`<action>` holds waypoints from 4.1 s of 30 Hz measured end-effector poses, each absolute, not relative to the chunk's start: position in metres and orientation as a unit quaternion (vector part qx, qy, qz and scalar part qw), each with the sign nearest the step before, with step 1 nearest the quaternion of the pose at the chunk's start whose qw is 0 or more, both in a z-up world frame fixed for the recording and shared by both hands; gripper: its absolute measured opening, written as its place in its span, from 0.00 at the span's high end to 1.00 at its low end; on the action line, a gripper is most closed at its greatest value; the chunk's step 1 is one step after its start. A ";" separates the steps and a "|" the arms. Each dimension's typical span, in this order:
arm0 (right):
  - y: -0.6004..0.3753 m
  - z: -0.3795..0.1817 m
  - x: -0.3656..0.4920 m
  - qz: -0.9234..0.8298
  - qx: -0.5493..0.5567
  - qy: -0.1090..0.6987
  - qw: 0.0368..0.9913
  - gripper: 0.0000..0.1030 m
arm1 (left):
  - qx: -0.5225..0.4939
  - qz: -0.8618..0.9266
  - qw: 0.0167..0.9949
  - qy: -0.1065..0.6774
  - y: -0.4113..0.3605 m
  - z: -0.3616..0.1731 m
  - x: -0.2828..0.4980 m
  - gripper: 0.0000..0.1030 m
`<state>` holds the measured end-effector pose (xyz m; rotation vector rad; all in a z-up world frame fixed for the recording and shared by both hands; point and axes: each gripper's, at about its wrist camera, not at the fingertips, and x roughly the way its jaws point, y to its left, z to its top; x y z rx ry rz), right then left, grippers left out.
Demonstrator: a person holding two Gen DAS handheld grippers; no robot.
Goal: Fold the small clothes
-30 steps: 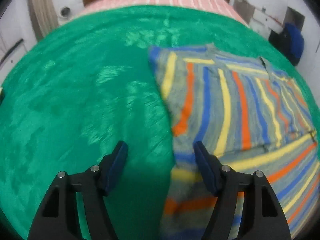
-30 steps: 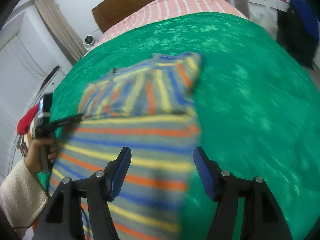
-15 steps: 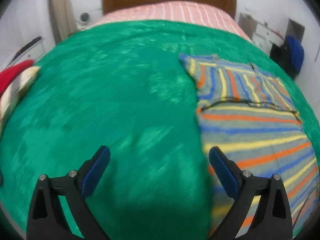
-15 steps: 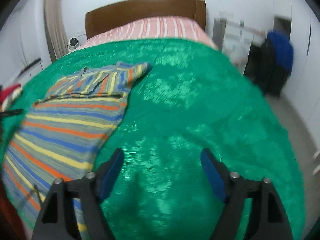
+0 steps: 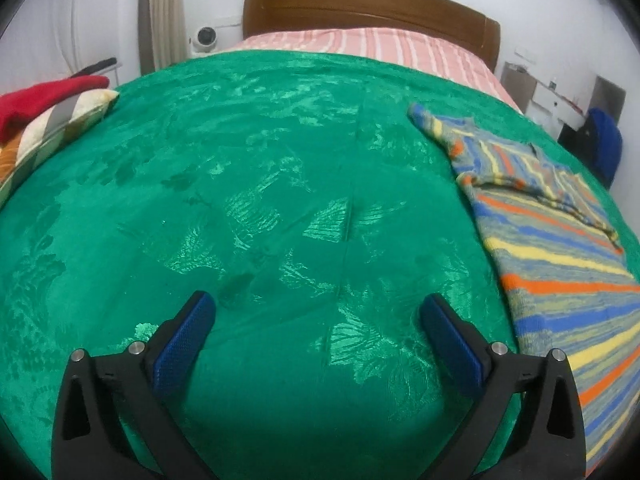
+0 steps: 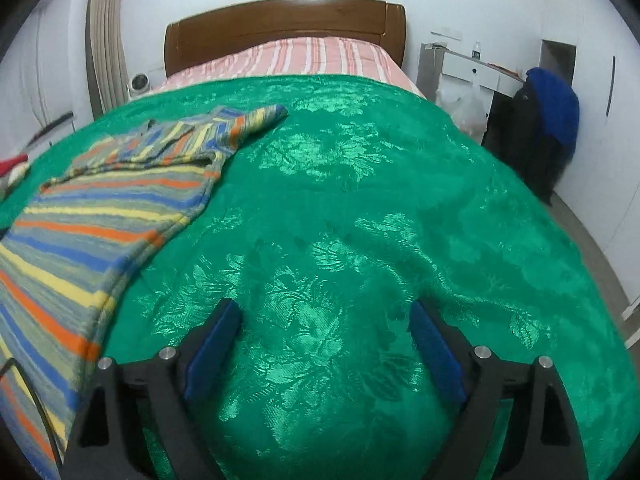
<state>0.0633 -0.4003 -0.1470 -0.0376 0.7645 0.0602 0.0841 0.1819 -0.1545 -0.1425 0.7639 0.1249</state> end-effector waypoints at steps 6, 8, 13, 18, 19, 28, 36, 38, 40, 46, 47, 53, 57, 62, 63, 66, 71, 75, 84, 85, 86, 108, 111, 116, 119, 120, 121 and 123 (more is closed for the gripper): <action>-0.400 -0.149 0.061 0.030 -0.014 0.361 0.932 0.16 | -0.069 0.061 0.926 0.367 0.184 -0.155 0.082 0.01; -0.401 -0.149 0.060 0.032 -0.011 0.359 0.933 0.16 | -0.069 0.061 0.926 0.366 0.183 -0.155 0.082 0.01; -0.400 -0.149 0.060 0.031 -0.010 0.355 0.934 0.16 | -0.069 0.061 0.926 0.365 0.184 -0.156 0.082 0.01; -0.401 -0.149 0.059 0.031 -0.010 0.354 0.934 0.16 | -0.069 0.061 0.926 0.365 0.183 -0.156 0.082 0.01; -0.400 -0.149 0.059 0.031 -0.010 0.355 0.934 0.16 | -0.069 0.061 0.926 0.365 0.183 -0.156 0.082 0.01; -0.401 -0.149 0.059 0.031 -0.010 0.354 0.935 0.16 | -0.069 0.062 0.926 0.365 0.183 -0.156 0.082 0.00; -0.401 -0.149 0.059 0.031 -0.010 0.354 0.935 0.16 | -0.069 0.061 0.926 0.365 0.183 -0.156 0.082 0.01; -0.400 -0.149 0.059 0.031 -0.011 0.354 0.935 0.16 | -0.069 0.062 0.926 0.365 0.183 -0.156 0.082 0.00; -0.400 -0.149 0.059 0.031 -0.011 0.354 0.935 0.16 | -0.069 0.061 0.926 0.365 0.183 -0.156 0.082 0.01; -0.400 -0.149 0.059 0.031 -0.011 0.354 0.935 0.16 | -0.069 0.061 0.926 0.365 0.183 -0.156 0.082 0.00; -0.400 -0.149 0.059 0.031 -0.011 0.354 0.935 0.16 | -0.069 0.061 0.926 0.365 0.183 -0.156 0.082 0.00; -0.400 -0.149 0.059 0.030 -0.011 0.354 0.935 0.16 | -0.069 0.062 0.926 0.365 0.183 -0.156 0.083 0.01; -0.400 -0.149 0.059 0.030 -0.011 0.354 0.935 0.16 | -0.069 0.062 0.926 0.365 0.183 -0.156 0.083 0.01; -0.400 -0.149 0.059 0.030 -0.011 0.354 0.935 0.16 | -0.069 0.062 0.926 0.365 0.183 -0.156 0.083 0.01; -0.400 -0.149 0.059 0.030 -0.011 0.354 0.935 0.16 | -0.068 0.062 0.926 0.365 0.183 -0.156 0.083 0.01; -0.400 -0.149 0.060 0.030 -0.011 0.354 0.935 0.16 | -0.068 0.062 0.926 0.365 0.183 -0.156 0.083 0.01; -0.400 -0.149 0.059 0.030 -0.011 0.354 0.935 0.16 | -0.068 0.062 0.926 0.365 0.183 -0.156 0.083 0.01; -0.400 -0.149 0.060 0.030 -0.011 0.354 0.935 0.16 | -0.068 0.062 0.926 0.365 0.183 -0.156 0.083 0.00; -0.401 -0.149 0.059 0.030 -0.011 0.354 0.935 0.16 | -0.068 0.061 0.926 0.365 0.183 -0.156 0.083 0.00; -0.401 -0.149 0.059 0.030 -0.011 0.354 0.935 0.16 | -0.068 0.062 0.926 0.365 0.183 -0.156 0.083 0.00; -0.401 -0.149 0.059 0.030 -0.011 0.354 0.935 0.16 | -0.068 0.061 0.926 0.365 0.183 -0.156 0.083 0.00; -0.378 -0.086 0.004 0.246 0.075 0.468 0.846 0.16 | -0.002 -0.094 0.872 0.481 0.103 -0.126 -0.011 0.06; -0.353 -0.098 -0.025 0.263 0.028 0.513 0.817 0.24 | 0.053 -0.095 0.849 0.517 0.076 -0.140 -0.022 0.27; -0.346 -0.121 -0.041 0.233 0.030 0.544 0.805 0.65 | 0.053 -0.086 0.839 0.535 0.076 -0.139 -0.027 0.83; -0.347 -0.118 -0.038 0.229 0.043 0.549 0.802 0.95 | -0.004 -0.086 0.833 0.547 0.093 -0.135 -0.028 0.96; -0.350 -0.113 -0.038 0.232 0.049 0.547 0.803 0.95 | -0.041 -0.093 0.831 0.547 0.101 -0.130 -0.029 0.96; -0.349 -0.106 -0.036 0.237 0.056 0.544 0.803 0.95 | -0.065 -0.100 0.829 0.546 0.109 -0.126 -0.028 0.96; -0.358 -0.090 -0.035 0.242 0.079 0.535 0.806 0.95 | -0.110 -0.117 0.827 0.539 0.123 -0.114 -0.021 0.97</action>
